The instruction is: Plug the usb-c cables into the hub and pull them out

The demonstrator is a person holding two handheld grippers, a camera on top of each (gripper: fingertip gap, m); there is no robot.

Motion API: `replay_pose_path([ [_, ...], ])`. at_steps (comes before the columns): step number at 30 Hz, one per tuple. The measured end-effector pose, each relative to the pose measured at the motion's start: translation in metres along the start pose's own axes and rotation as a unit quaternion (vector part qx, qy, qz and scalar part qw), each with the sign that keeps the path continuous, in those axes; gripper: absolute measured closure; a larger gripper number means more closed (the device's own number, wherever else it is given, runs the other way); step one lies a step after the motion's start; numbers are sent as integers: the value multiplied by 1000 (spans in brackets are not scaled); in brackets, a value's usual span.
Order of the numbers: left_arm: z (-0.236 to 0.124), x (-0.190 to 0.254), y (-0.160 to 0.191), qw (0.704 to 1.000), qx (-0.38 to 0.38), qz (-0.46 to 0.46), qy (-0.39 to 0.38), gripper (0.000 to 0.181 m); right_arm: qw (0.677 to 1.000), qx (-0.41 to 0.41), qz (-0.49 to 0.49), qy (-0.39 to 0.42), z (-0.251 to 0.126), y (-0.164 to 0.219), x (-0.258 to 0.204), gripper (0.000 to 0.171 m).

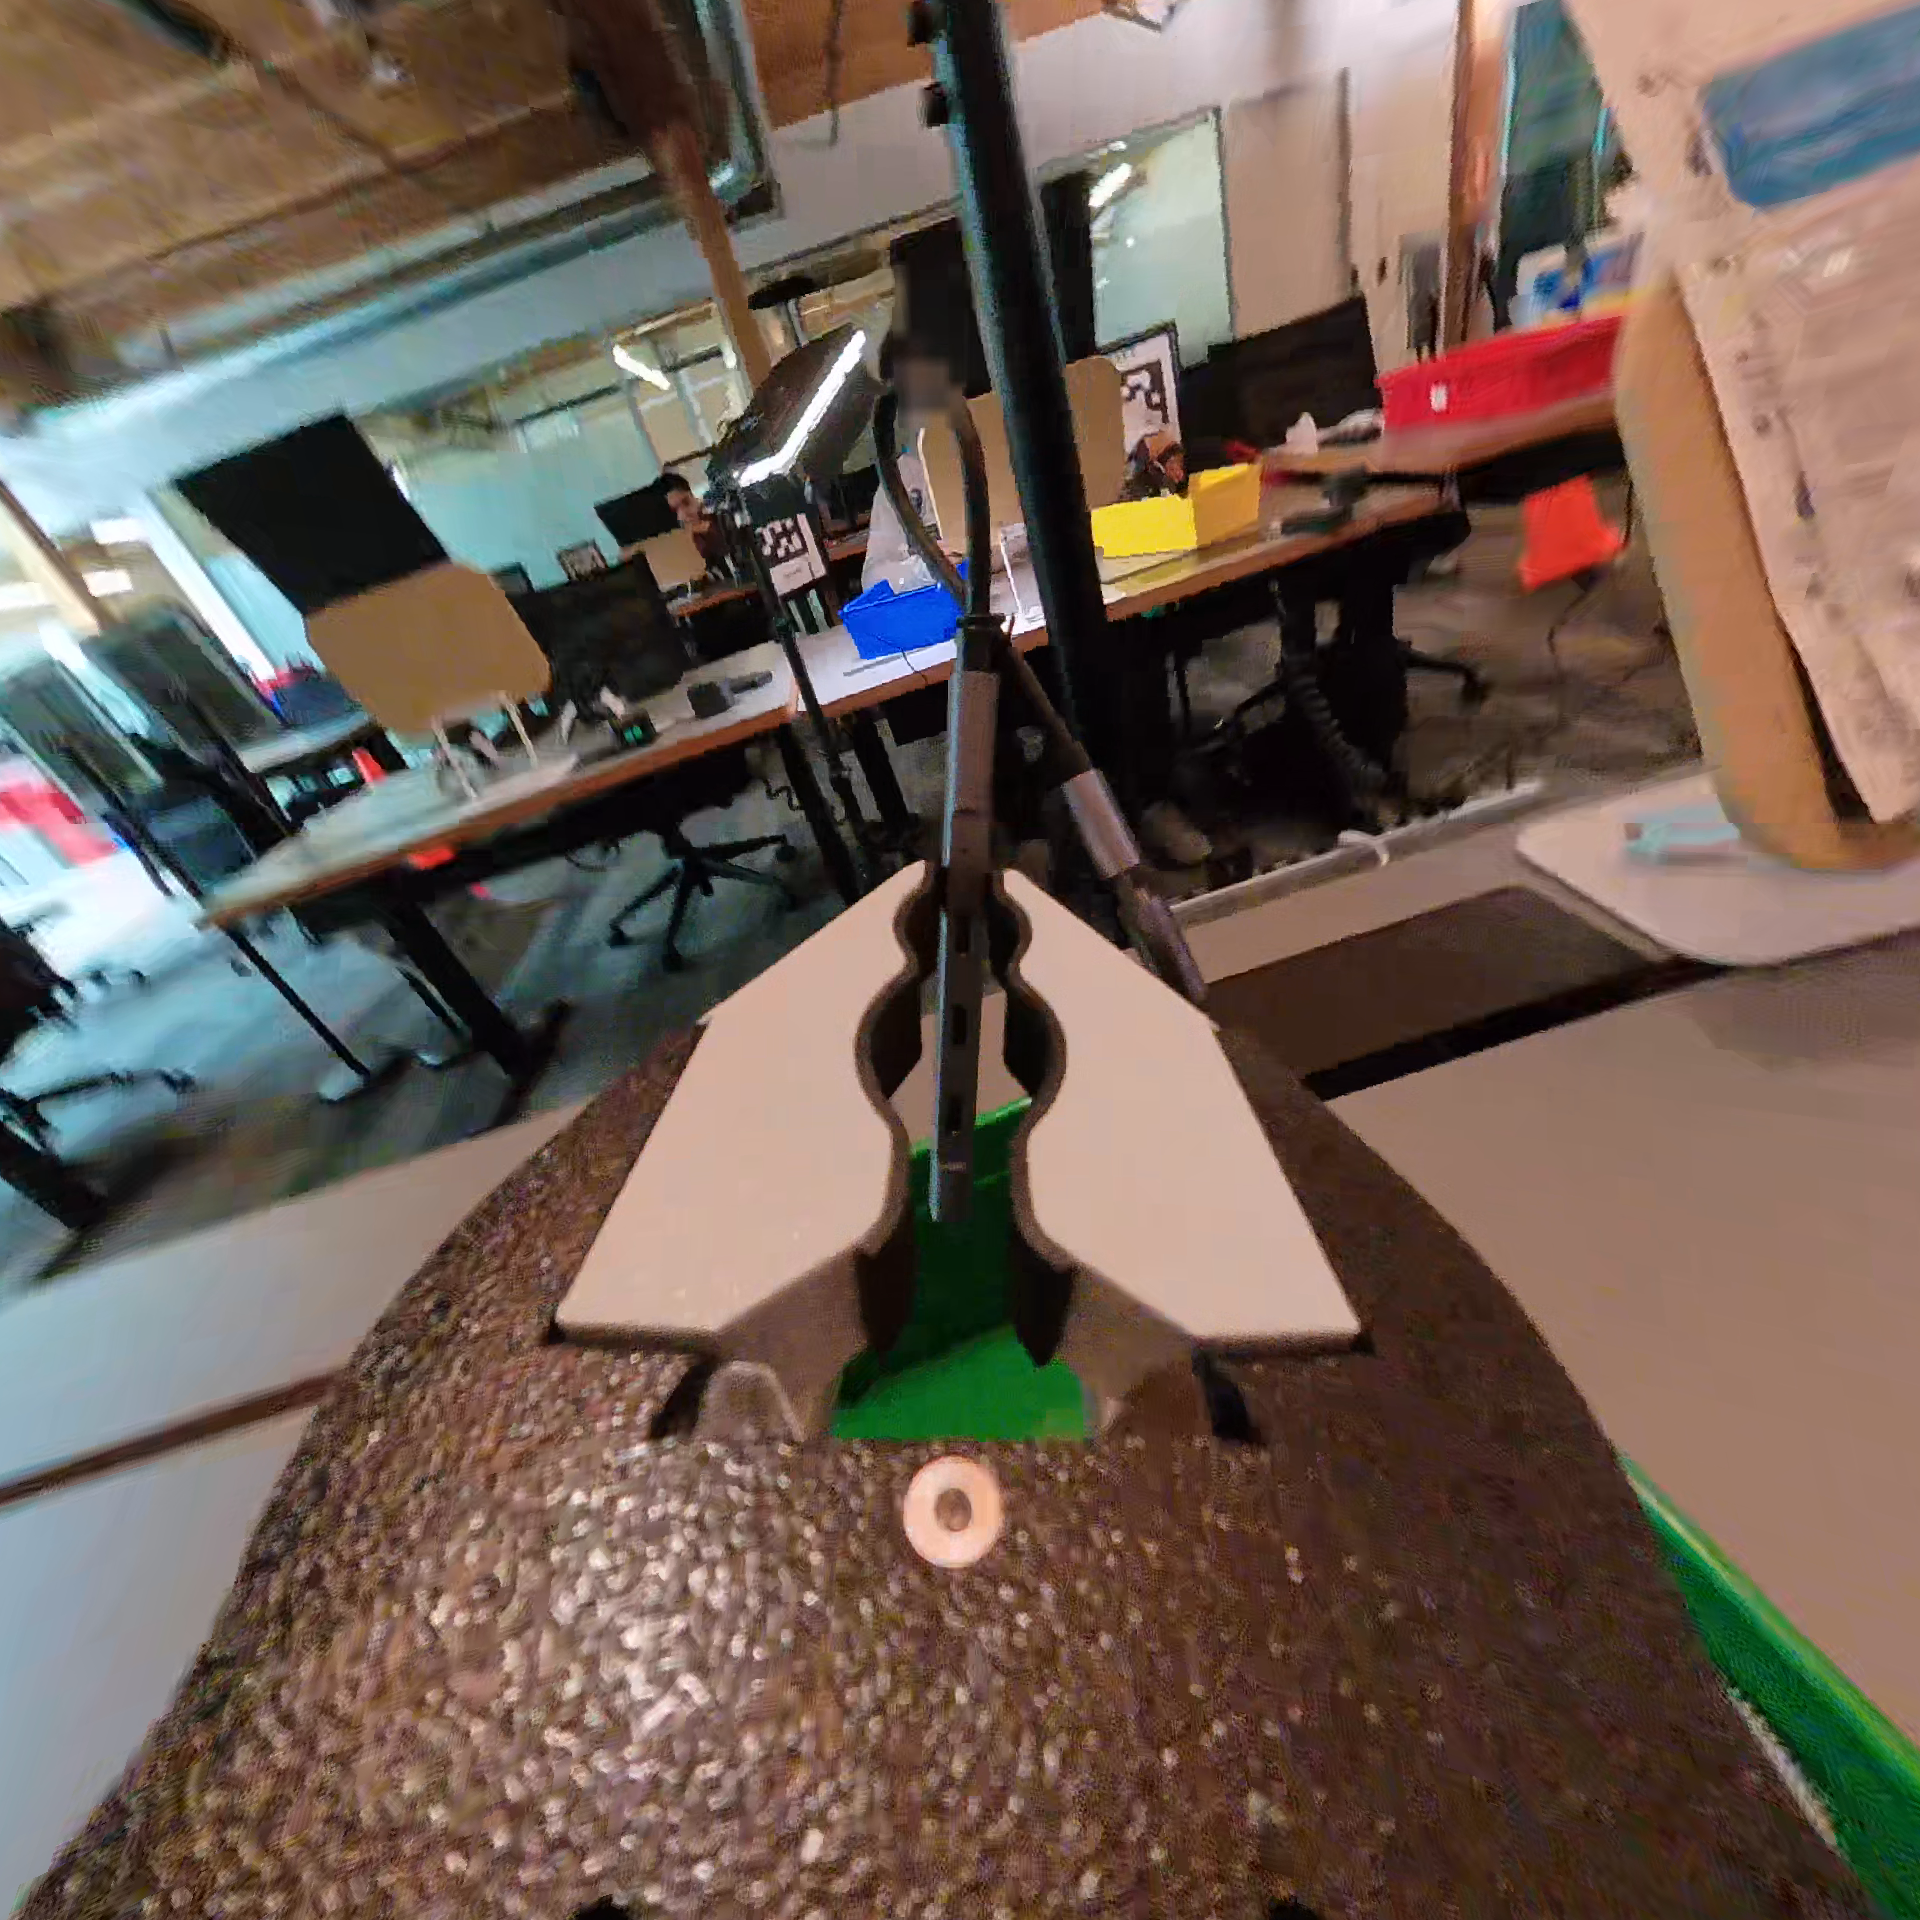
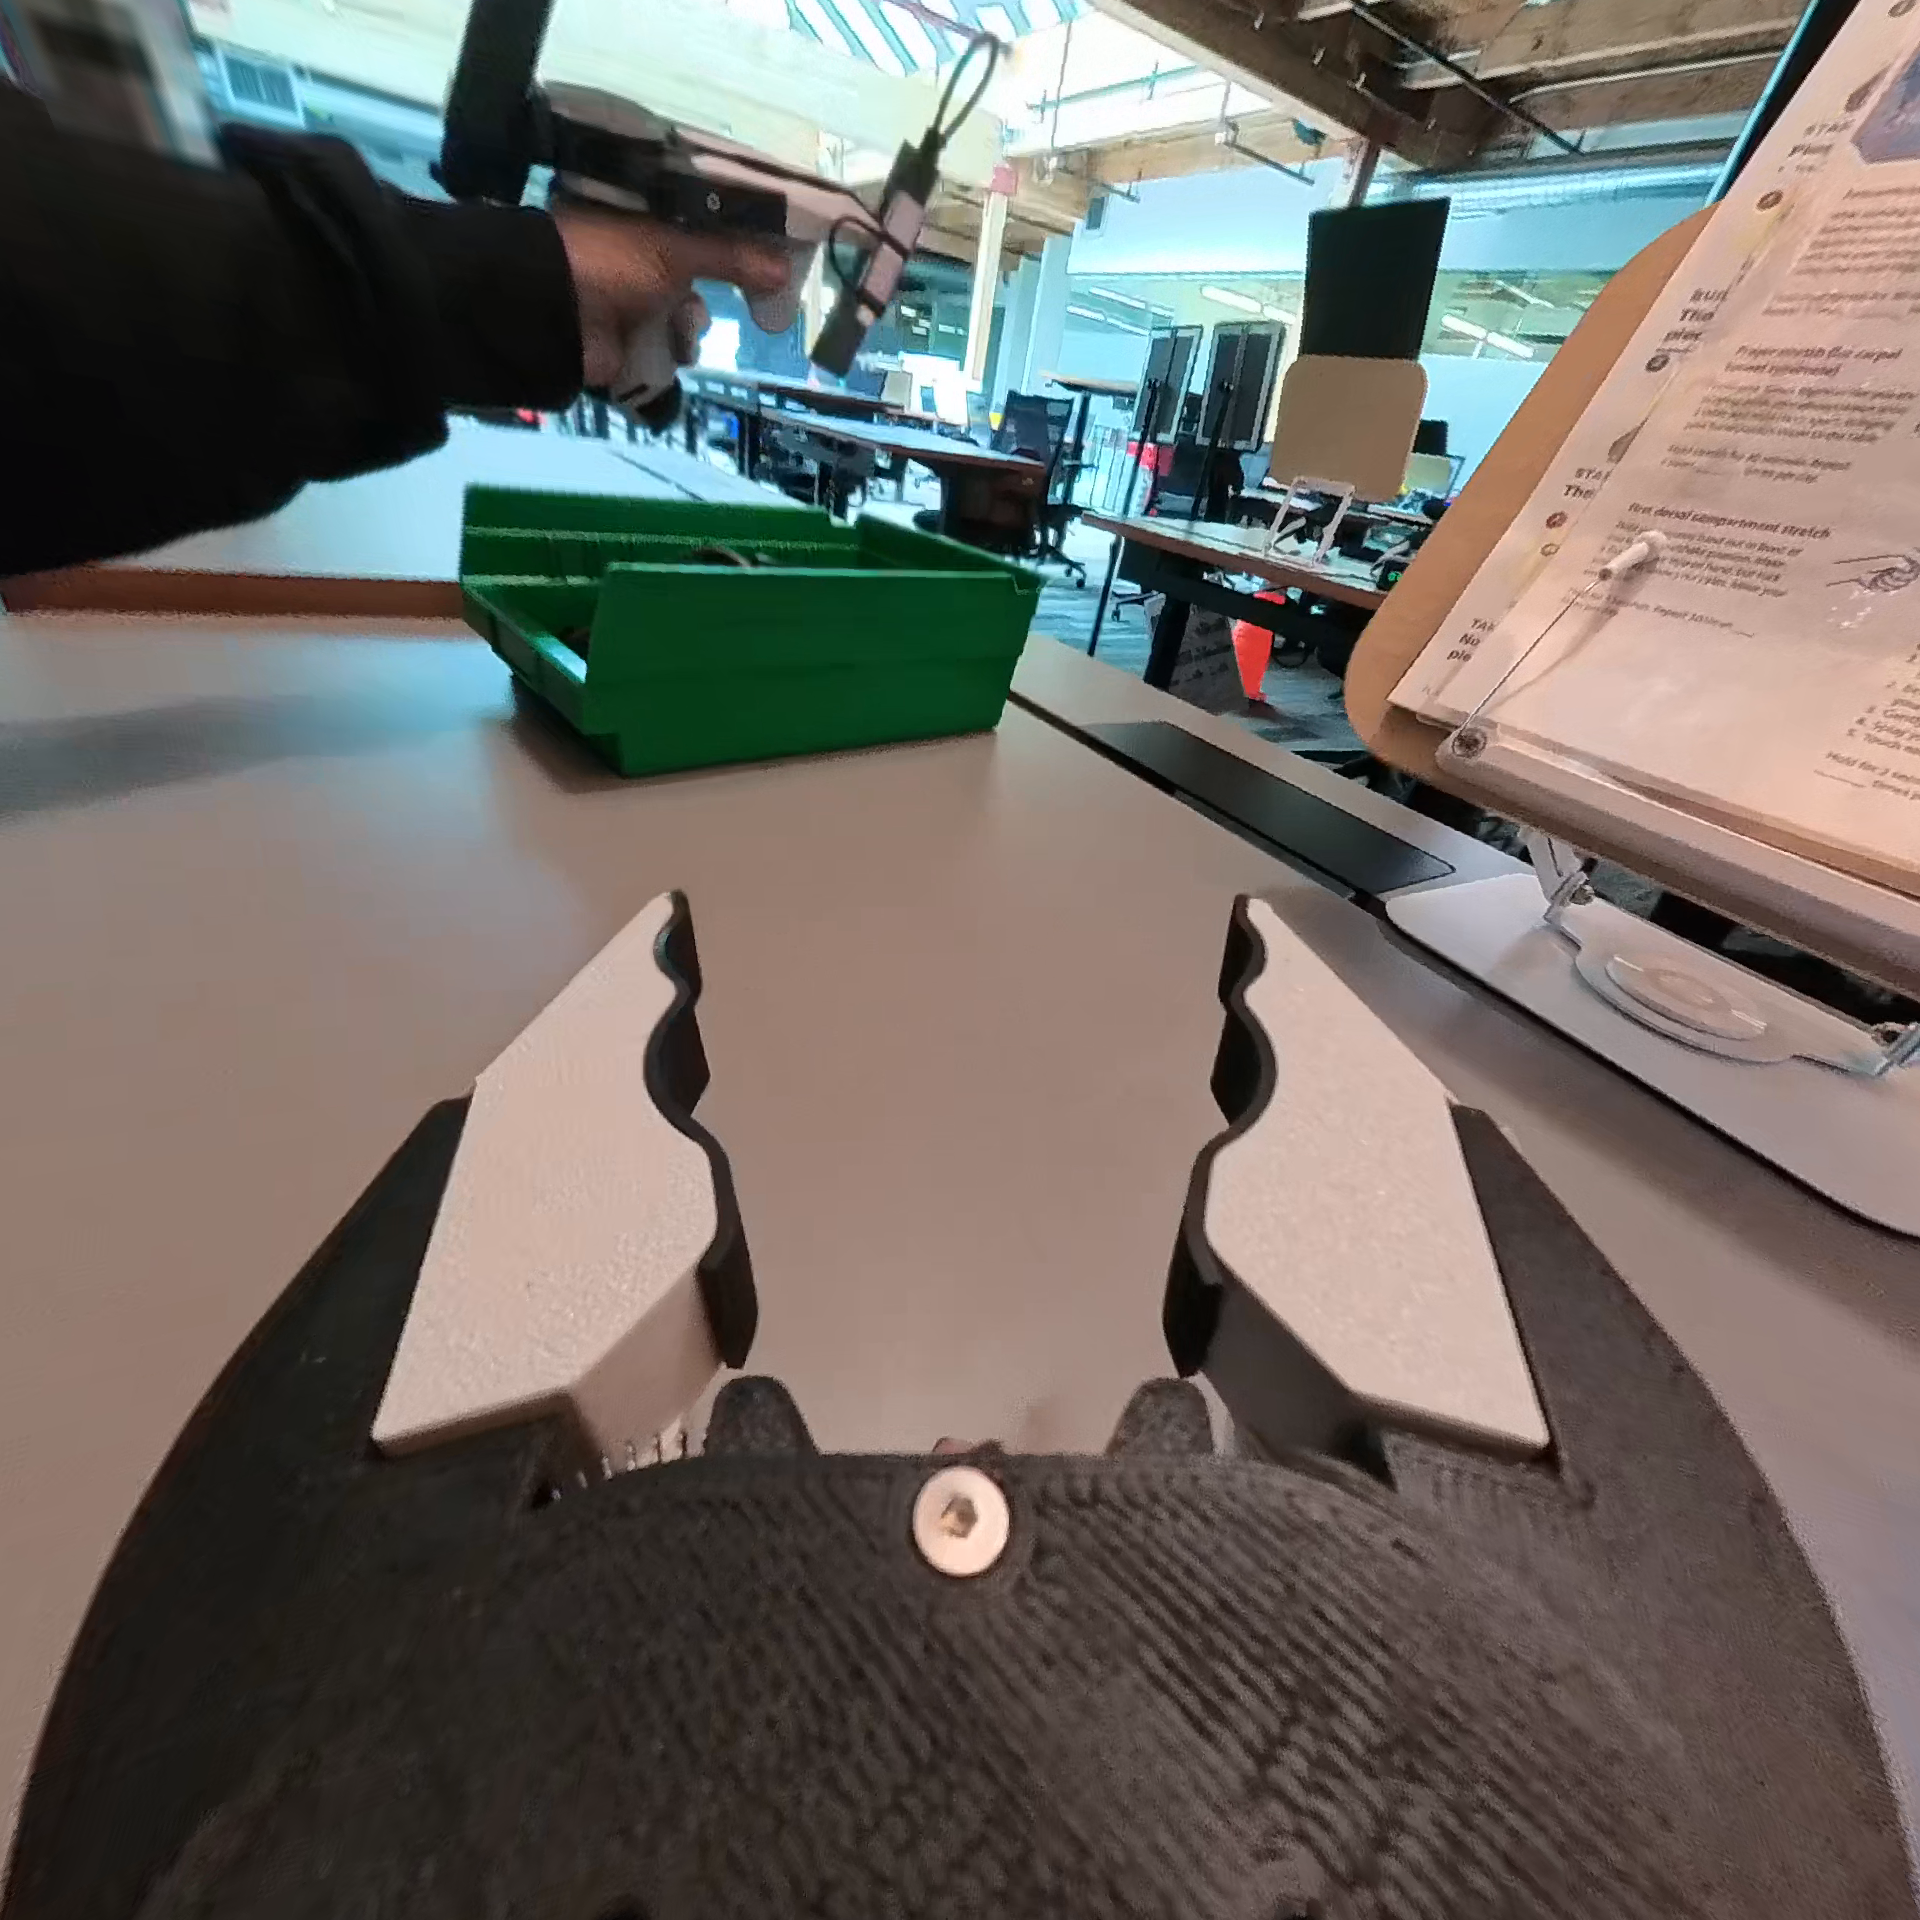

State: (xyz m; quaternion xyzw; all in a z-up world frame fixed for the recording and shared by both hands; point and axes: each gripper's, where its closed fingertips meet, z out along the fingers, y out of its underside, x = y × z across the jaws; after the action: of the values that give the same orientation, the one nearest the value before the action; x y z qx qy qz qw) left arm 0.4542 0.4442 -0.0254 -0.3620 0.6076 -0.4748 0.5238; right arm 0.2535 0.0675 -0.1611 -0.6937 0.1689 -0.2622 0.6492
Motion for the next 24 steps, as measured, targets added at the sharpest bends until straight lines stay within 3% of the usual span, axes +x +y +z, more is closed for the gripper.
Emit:
replay_pose_path([
  [3, -15, 60, -37, 973, 1, 229, 34, 175, 999, 29, 38, -9, -3, -14, 0, 66],
  [6, -38, 136, -63, 905, 39, 419, 55, 176, 992, 70, 104, -35, -8, -30, -3, 64],
  [9, -68, 215, -74, 845, 100, 522, 68, 175, 977, 110, 169, -72, -14, -47, -7, 64],
  [15, -122, 350, -58, 740, 201, 635, 98, 175, 950, 162, 222, -149, -23, -70, -28, 92],
  [17, -134, 379, -53, 715, 225, 652, 112, 175, 953, 155, 212, -154, -22, -68, -34, 93],
  [24, -148, 407, -48, 706, 232, 652, 151, 175, 972, 155, 146, -97, -24, -67, -23, 110],
])
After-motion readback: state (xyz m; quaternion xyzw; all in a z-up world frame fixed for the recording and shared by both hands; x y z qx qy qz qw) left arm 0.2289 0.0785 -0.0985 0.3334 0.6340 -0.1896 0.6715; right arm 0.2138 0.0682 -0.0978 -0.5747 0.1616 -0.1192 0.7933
